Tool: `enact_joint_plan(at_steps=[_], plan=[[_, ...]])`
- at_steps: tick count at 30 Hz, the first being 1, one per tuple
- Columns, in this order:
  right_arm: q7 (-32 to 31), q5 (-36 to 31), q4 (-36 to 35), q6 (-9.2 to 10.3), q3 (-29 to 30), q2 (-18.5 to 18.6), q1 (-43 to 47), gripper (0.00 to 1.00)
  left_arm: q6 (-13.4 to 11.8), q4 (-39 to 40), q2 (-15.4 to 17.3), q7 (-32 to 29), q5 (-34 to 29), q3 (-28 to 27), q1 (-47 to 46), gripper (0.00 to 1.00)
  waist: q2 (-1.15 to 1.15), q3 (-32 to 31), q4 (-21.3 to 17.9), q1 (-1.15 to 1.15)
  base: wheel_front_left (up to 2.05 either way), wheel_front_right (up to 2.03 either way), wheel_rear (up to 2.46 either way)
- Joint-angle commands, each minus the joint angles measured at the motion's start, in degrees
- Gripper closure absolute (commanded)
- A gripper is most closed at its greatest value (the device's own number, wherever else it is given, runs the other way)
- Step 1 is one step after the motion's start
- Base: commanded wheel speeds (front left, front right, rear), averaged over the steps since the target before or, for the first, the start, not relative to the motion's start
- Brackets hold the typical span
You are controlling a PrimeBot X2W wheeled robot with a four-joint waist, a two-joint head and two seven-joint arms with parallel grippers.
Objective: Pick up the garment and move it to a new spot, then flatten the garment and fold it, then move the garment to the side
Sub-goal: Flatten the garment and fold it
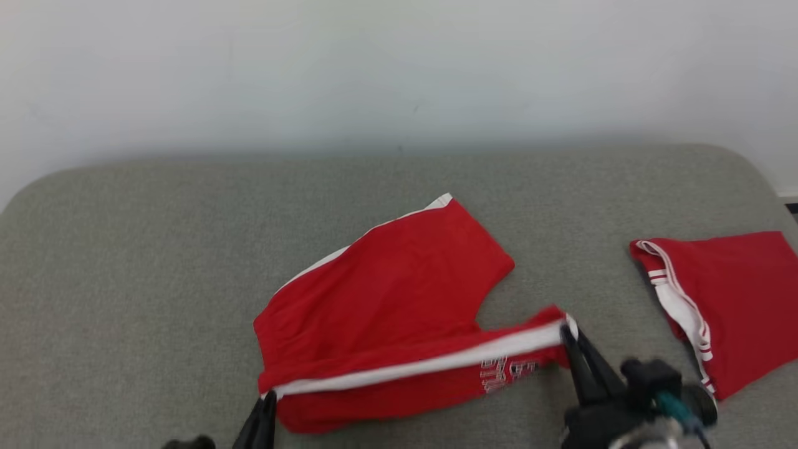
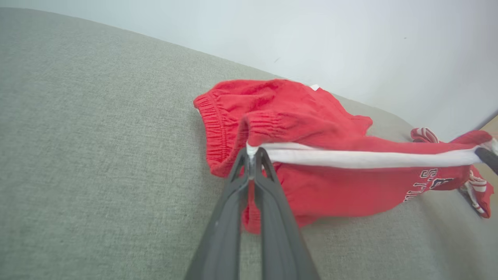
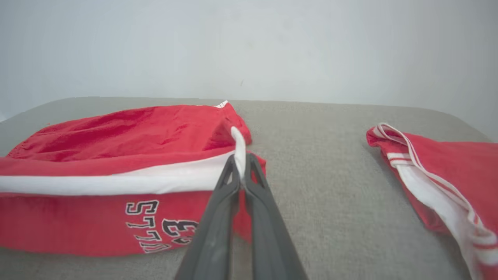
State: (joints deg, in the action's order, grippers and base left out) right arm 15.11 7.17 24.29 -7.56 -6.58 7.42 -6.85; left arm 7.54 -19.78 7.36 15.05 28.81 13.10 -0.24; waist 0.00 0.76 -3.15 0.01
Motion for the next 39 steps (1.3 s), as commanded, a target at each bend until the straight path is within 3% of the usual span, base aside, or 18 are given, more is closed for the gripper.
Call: enact_joint_plan(at_steps=[1,14,18,27,35,36,37,38,39], plan=[[0.00,-0.27,0.55,0.19,-0.09,0.39,-2.24,1.00,-0.13,0.41,0.04,0.15,0.14,0.11,-1.34,1.00,0.00,3.00,1.76,-0.01,0.00,0.00,0.00],[-0.01,-2.91,13.74,0.20,2.88,4.40,-26.28,1.00,-0.12,0.42,-1.37,0.16,0.94,2.88,-16.66,1.00,0.00,13.55,9.95,-0.01,0.00,0.00,0.00],[-0.01,-3.51,17.26,0.19,1.03,5.81,-31.45,1.00,-0.13,0.51,-2.36,0.16,1.26,2.26,-20.24,1.00,0.00,15.86,11.79,-0.01,0.00,0.00,0.00],[-0.01,-3.67,25.72,0.19,-2.60,9.42,-43.14,1.00,-0.12,-1.22,-3.88,0.16,0.85,5.29,-27.54,1.00,0.00,21.01,14.21,-0.01,0.00,0.00,0.00],[-0.01,-4.42,31.55,0.19,-3.07,9.58,-47.33,1.00,-0.12,-3.02,-4.30,0.16,1.08,6.60,-30.20,1.00,0.00,22.51,14.65,-0.01,0.00,0.00,0.00],[-0.01,-4.57,32.01,0.19,-2.91,9.49,-47.86,0.96,-0.12,-3.12,-4.34,0.16,1.14,6.79,-30.44,1.00,0.00,22.65,14.69,-0.01,0.00,0.00,0.00],[0.00,-4.67,32.48,0.19,-2.57,9.41,-48.33,0.83,-0.12,-3.28,-4.37,0.16,1.22,7.03,-30.61,1.00,0.00,22.77,14.72,-0.01,0.00,0.00,0.00],[-0.01,-4.80,32.79,0.19,-2.31,9.31,-48.60,0.54,-0.12,-3.48,-4.39,0.16,1.27,7.32,-30.64,1.00,0.00,22.88,14.73,-0.01,0.00,0.00,0.00],[-0.01,-4.64,32.74,0.19,-1.83,9.12,-48.69,0.05,-0.12,-3.63,-4.41,0.16,1.34,7.47,-30.56,1.00,0.00,22.98,14.74,-0.01,0.00,0.00,0.00]])
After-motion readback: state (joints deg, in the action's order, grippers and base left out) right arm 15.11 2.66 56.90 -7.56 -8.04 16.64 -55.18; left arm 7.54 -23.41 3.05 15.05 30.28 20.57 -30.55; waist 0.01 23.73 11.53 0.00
